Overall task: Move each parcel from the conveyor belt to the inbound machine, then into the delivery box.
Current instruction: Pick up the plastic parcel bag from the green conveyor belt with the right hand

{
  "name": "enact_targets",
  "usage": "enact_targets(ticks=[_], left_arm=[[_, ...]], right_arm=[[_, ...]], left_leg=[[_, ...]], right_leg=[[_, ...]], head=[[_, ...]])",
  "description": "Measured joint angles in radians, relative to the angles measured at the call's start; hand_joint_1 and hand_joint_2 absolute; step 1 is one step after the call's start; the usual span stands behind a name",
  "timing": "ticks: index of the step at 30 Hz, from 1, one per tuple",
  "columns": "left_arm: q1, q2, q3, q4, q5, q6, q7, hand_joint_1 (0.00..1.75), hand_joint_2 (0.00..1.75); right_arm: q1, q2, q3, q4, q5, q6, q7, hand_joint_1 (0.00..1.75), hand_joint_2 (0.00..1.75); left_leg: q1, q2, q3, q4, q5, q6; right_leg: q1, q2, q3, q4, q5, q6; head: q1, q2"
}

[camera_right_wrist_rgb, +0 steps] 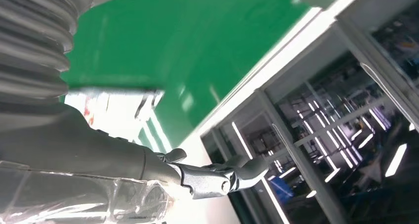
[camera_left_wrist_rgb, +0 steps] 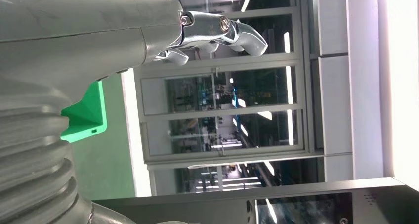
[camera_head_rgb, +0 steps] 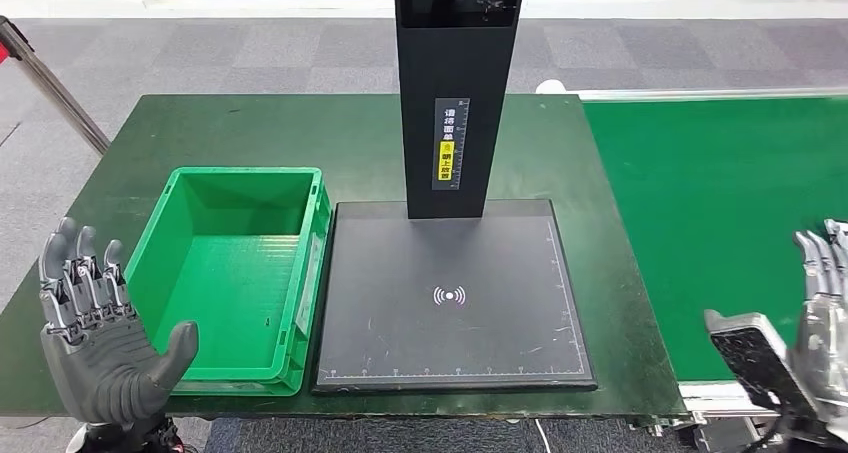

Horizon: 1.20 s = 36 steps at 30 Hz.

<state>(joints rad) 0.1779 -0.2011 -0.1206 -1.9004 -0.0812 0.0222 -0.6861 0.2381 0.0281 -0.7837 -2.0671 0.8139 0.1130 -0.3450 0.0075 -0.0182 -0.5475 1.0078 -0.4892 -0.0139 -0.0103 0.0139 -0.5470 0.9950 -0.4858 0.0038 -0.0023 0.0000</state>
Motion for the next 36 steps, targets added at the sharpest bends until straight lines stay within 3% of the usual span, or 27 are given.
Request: enact_targets(ticks=[6,14,23,32,36], left_arm=[[-0.019,0.004,0.008,0.023,0.008,-0.013,-0.003,0.0,1.75],[-0.016,0.011,0.015,0.034,0.014,-0.001,-0.008,0.0,1.75],[0.002,0.022,0.025,0.029,0.02,-0.008,-0.009,0.0,1.75],[-0.003,0.039,0.033,0.029,0.041,0.002,-0.014,0.0,1.75],[-0.01,0.042,0.033,0.034,0.046,0.002,-0.013,0.0,1.75]], right_arm=[[-0.027,-0.03,-0.123,0.023,0.146,0.133,-0.04,0.0,1.75],[-0.068,-0.077,-0.163,0.102,0.23,0.168,0.016,0.0,1.75],[-0.114,-0.203,-0.164,0.255,0.237,0.181,0.093,0.0,1.75],[-0.113,-0.352,-0.193,0.377,0.23,0.267,0.055,0.0,1.75],[-0.112,-0.39,-0.214,0.412,0.248,0.287,0.048,0.0,1.75]], left_leg=[[0.0,0.001,0.0,0.0,0.0,0.0],[0.0,0.001,0.0,0.0,0.0,0.0],[-0.001,0.0,0.0,0.0,0.0,0.001],[-0.001,0.0,0.0,0.0,0.0,0.001],[-0.001,0.001,0.0,0.0,0.0,0.001]], right_leg=[[0.0,0.0,0.0,0.0,0.0,0.0],[0.0,0.0,0.0,0.0,0.0,0.0],[-0.001,0.0,0.0,0.0,0.0,0.001],[-0.001,0.0,-0.001,0.0,0.0,0.001],[-0.001,0.001,-0.001,0.0,0.0,0.001]], head=[[0.0,0.0],[0.0,0.0],[0.0,0.0],[0.0,0.0],[0.0,0.0]])
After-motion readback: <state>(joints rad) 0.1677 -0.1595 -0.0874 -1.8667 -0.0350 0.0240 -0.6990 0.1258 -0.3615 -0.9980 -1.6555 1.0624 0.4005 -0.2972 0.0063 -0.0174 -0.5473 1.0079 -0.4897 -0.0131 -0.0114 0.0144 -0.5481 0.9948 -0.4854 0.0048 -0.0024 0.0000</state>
